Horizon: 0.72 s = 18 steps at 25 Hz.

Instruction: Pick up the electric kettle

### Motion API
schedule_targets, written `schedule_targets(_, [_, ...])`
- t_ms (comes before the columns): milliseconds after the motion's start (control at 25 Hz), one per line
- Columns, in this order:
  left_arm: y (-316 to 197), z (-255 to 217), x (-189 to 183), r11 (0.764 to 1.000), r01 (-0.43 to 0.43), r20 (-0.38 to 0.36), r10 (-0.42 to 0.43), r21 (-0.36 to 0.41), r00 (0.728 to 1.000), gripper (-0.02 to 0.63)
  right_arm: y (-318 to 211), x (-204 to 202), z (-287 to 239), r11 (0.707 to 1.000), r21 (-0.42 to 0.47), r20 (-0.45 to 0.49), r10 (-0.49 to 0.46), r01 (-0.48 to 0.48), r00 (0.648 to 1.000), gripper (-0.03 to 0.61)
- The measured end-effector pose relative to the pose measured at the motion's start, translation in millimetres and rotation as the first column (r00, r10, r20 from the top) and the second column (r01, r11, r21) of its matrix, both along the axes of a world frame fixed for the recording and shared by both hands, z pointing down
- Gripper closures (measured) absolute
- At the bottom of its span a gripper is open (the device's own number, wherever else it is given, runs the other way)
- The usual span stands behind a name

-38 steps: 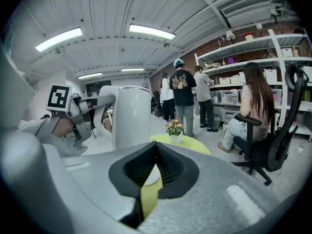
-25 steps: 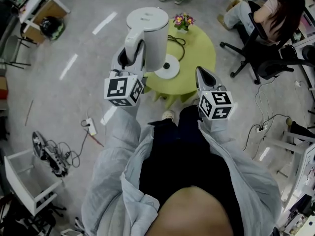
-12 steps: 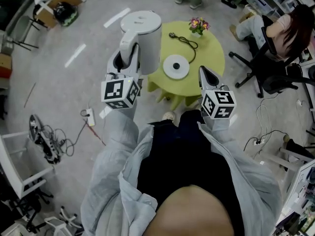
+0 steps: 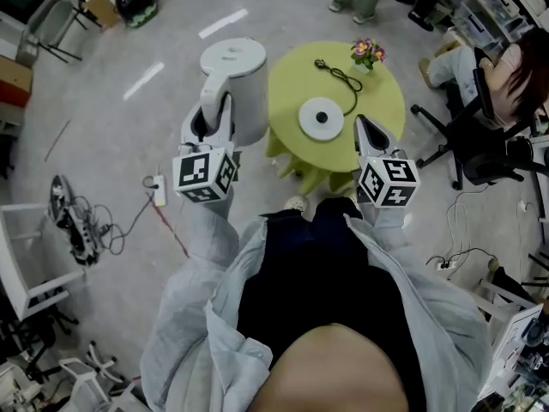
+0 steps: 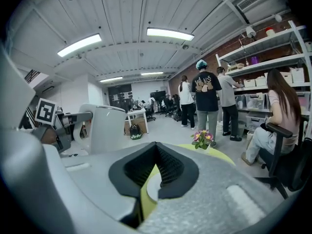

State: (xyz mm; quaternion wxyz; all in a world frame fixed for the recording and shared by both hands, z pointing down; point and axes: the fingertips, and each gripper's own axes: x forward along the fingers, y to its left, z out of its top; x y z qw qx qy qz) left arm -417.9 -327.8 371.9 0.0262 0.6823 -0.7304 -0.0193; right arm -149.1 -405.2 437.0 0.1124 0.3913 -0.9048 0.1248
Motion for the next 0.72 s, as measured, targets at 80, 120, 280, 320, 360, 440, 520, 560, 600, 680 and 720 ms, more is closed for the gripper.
schedule_targets(80, [6, 5, -5, 1.0, 0.02, -0.007, -0.02, -0.011, 1.0, 0.476, -2, -2, 0, 1.0, -0.002, -0.002, 0.0, 0.0, 1.0, 0.578])
schedule_targets(120, [9, 7, -7, 0.999, 0.028, -0.008, -0.028, -0.017, 1.0, 0.476, -3, -2, 0, 1.0, -0.002, -0.004, 0.001, -0.001, 1.0, 0.578])
schedule_targets(280, [18, 16, -12, 0.998, 0.048, -0.002, -0.048, -0.035, 0.999, 0.476, -6, -7, 1, 1.0, -0.001, -0.009, -0.005, 0.005, 1.0, 0.578])
schedule_targets(320, [20, 18, -12, 0.998, 0.053, -0.002, -0.053, -0.039, 0.999, 0.476, -6, -7, 1, 1.0, -0.001, -0.009, -0.008, 0.008, 1.0, 0.578])
schedule_targets(360, [21, 21, -12, 0.997, 0.056, -0.004, -0.056, -0.044, 0.998, 0.476, -7, -7, 1, 1.0, -0.001, -0.008, -0.009, 0.009, 1.0, 0.578])
schedule_targets(440, [24, 27, -11, 0.997, 0.059, -0.013, -0.059, -0.055, 0.998, 0.476, -8, -6, 3, 1.0, -0.002, -0.006, -0.008, 0.008, 1.0, 0.578])
schedule_targets(520, [26, 32, -10, 0.996, 0.062, -0.023, -0.064, -0.065, 0.998, 0.476, -9, -3, 3, 1.0, 0.0, -0.003, -0.002, 0.002, 1.0, 0.578])
schedule_targets(560, [28, 34, -11, 0.995, 0.066, -0.027, -0.068, -0.069, 0.997, 0.476, -10, -2, 3, 1.0, 0.001, -0.003, 0.001, -0.001, 1.0, 0.578])
schedule_targets(600, [30, 36, -12, 0.995, 0.072, -0.031, -0.074, -0.072, 0.997, 0.476, -9, -2, 2, 1.0, 0.002, -0.003, 0.003, -0.003, 1.0, 0.578])
schedule_targets(680, [33, 39, -14, 0.993, 0.084, -0.034, -0.087, -0.081, 0.996, 0.476, -10, -3, 1, 1.0, 0.003, -0.005, 0.004, -0.004, 1.0, 0.578])
schedule_targets(720, [34, 40, -15, 0.993, 0.087, -0.035, -0.09, -0.085, 0.995, 0.476, -10, -3, 2, 1.0, 0.002, -0.006, 0.004, -0.004, 1.0, 0.578])
